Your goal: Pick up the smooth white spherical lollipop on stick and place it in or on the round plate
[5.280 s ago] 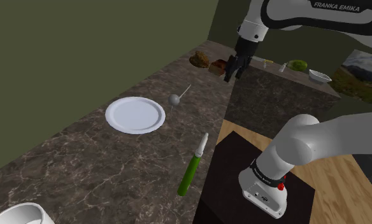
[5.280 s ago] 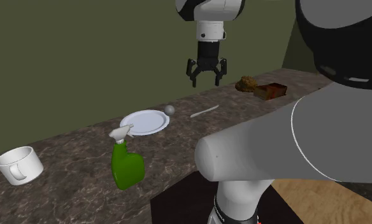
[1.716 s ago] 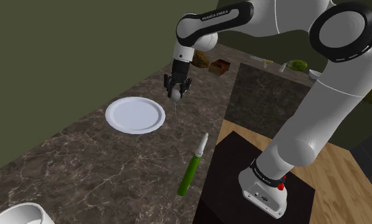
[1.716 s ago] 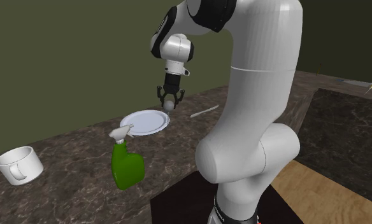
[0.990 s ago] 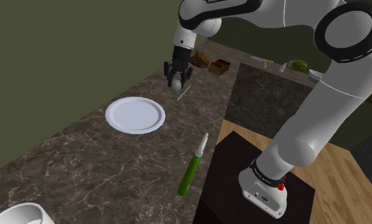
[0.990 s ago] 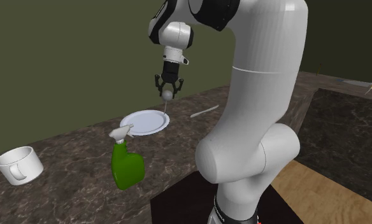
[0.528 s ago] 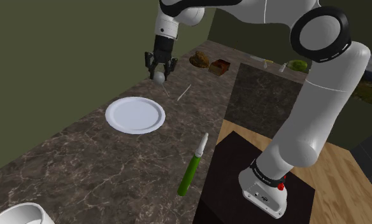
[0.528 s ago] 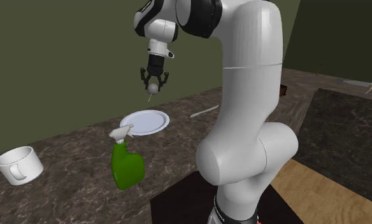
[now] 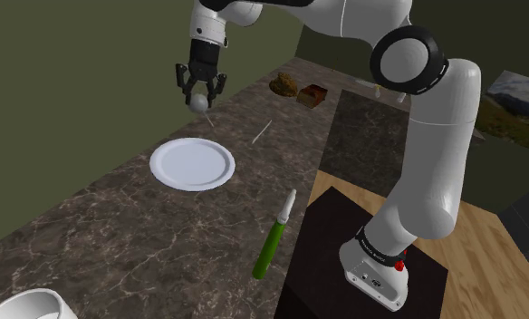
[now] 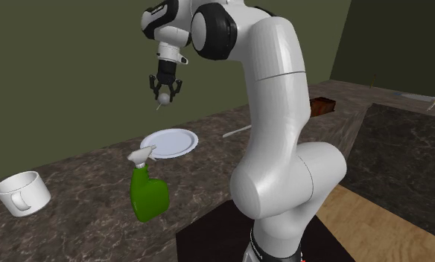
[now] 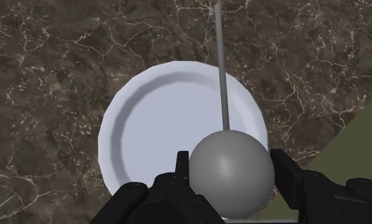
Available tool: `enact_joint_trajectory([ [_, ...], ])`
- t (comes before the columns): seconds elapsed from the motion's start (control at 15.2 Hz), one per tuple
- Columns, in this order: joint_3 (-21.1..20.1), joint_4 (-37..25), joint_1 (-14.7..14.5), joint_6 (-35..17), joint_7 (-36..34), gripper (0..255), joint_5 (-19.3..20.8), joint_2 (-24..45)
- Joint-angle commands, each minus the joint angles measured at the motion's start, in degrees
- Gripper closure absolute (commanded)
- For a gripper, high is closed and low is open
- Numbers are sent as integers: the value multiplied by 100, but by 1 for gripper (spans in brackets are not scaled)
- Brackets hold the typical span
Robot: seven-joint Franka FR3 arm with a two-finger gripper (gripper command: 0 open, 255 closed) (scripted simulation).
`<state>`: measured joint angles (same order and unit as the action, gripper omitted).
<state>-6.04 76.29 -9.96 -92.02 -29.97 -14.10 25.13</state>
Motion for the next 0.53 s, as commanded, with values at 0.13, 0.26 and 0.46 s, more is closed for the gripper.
enact_joint_trajectory([
  [0.13, 1, 235, -13, -267, 53, 255, -3, 35],
  [0.26, 3, 370, -16, -409, 89, 255, -6, 46],
  [0.46, 5, 557, -20, -617, 140, 255, -11, 73],
])
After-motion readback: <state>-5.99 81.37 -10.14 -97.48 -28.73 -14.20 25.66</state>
